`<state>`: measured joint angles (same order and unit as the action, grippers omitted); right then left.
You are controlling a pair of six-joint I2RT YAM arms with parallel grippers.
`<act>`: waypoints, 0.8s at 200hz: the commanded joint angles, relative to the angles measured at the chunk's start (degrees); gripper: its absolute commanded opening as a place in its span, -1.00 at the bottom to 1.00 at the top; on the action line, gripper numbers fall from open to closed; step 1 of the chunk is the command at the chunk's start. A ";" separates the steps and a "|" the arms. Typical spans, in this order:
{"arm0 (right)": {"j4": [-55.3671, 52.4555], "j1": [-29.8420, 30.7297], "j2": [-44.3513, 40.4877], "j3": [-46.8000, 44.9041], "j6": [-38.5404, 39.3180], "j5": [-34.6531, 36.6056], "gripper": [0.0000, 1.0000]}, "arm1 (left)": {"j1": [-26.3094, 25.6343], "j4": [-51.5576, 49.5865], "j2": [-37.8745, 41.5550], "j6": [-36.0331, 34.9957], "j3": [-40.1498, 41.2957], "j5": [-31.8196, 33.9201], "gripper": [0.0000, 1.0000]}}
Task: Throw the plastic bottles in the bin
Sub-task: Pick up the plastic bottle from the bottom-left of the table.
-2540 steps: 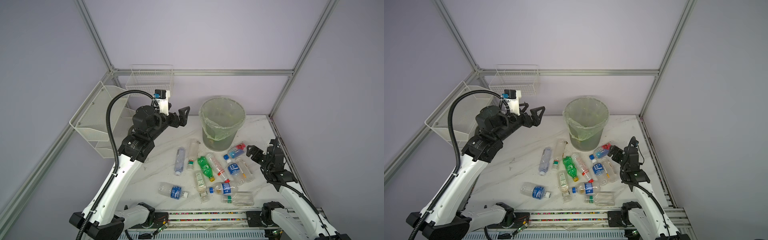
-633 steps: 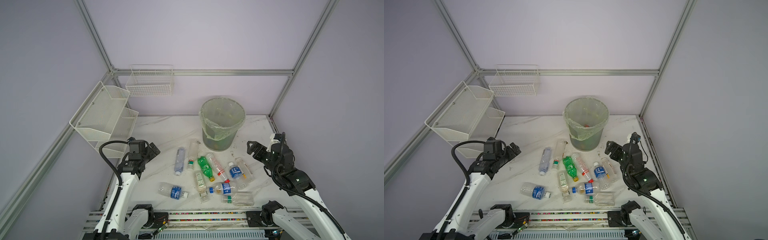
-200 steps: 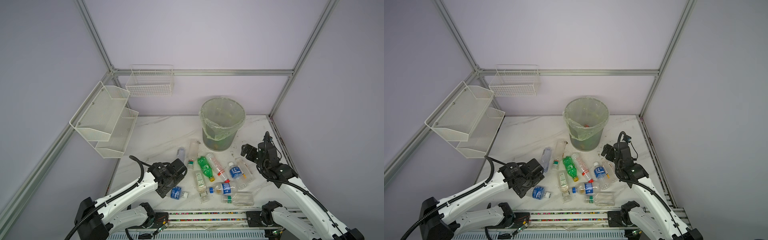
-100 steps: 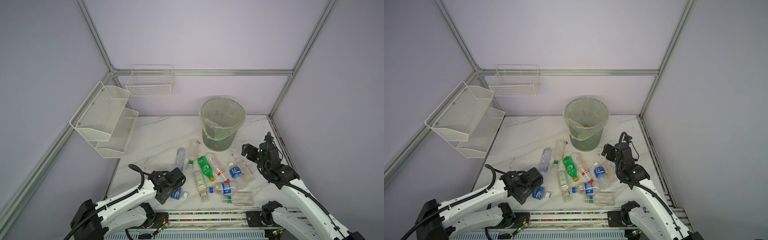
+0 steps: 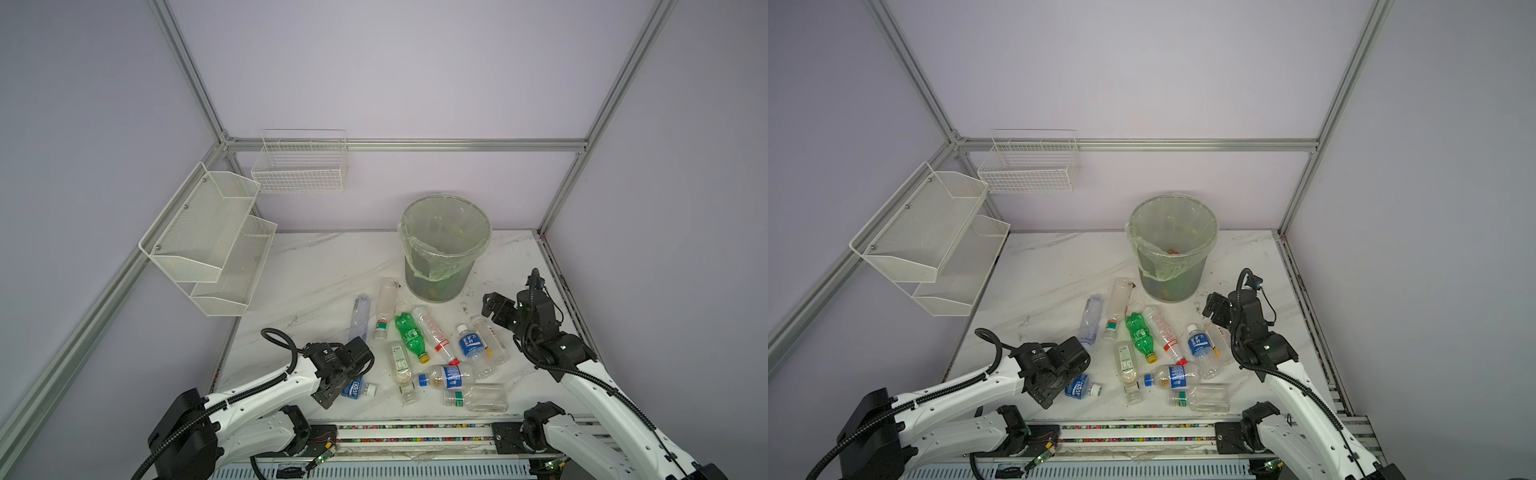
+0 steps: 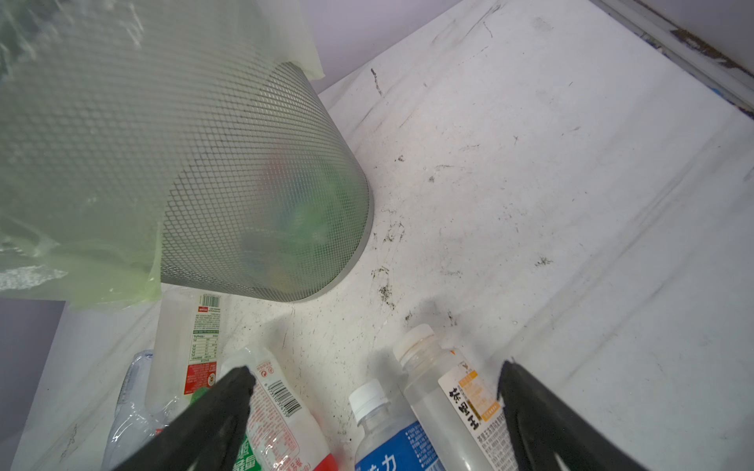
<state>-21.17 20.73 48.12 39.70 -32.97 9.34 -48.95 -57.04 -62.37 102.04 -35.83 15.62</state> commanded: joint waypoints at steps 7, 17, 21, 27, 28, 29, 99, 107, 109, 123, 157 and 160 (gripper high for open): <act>1.63 -0.14 -0.76 -0.66 -1.13 -0.02 0.95 | -0.28 0.56 -1.10 0.30 3.15 3.24 0.86; 1.87 -0.16 -1.16 -0.72 -1.13 0.21 0.95 | -0.27 0.77 -1.51 0.30 3.94 3.50 0.85; 1.91 -0.12 -1.27 -0.82 -1.13 0.23 0.95 | -0.28 0.97 -1.57 0.46 4.39 3.47 0.85; 2.00 -0.12 -1.42 -0.88 -1.13 0.26 0.95 | -0.24 1.60 -1.48 0.61 5.19 3.46 0.84; 2.01 -0.14 -1.44 -0.91 -1.13 0.25 0.95 | -0.25 1.76 -1.42 0.57 5.31 3.46 0.84; 2.01 -0.15 -1.44 -0.88 -1.13 0.24 0.95 | -0.26 1.98 -1.39 0.55 5.37 3.46 0.83; 1.70 -0.15 -2.50 -0.78 -1.48 0.19 0.95 | -0.27 3.68 3.19 1.36 8.57 4.48 0.55; 1.74 -0.16 -2.50 -0.78 -1.38 0.17 0.95 | -0.23 3.69 3.60 1.05 8.61 4.64 0.53; 1.74 -0.16 -2.46 -0.77 -1.39 0.12 0.95 | -0.19 3.69 3.69 0.94 8.70 4.67 0.53; 1.74 -0.11 -2.33 -0.85 -1.24 -0.07 0.95 | -0.24 3.45 4.24 -0.02 8.85 5.59 0.36; 1.43 -0.16 -3.42 -1.20 -1.44 -0.58 0.95 | -0.26 2.42 6.60 -0.81 9.13 5.87 0.18; 1.60 -0.16 -3.46 -1.28 -1.49 -0.59 0.95 | -0.27 2.31 6.78 -1.40 9.00 6.10 0.18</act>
<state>-20.10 20.73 45.91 38.98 -34.00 9.10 -48.95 -53.28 -57.43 102.39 -28.36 19.18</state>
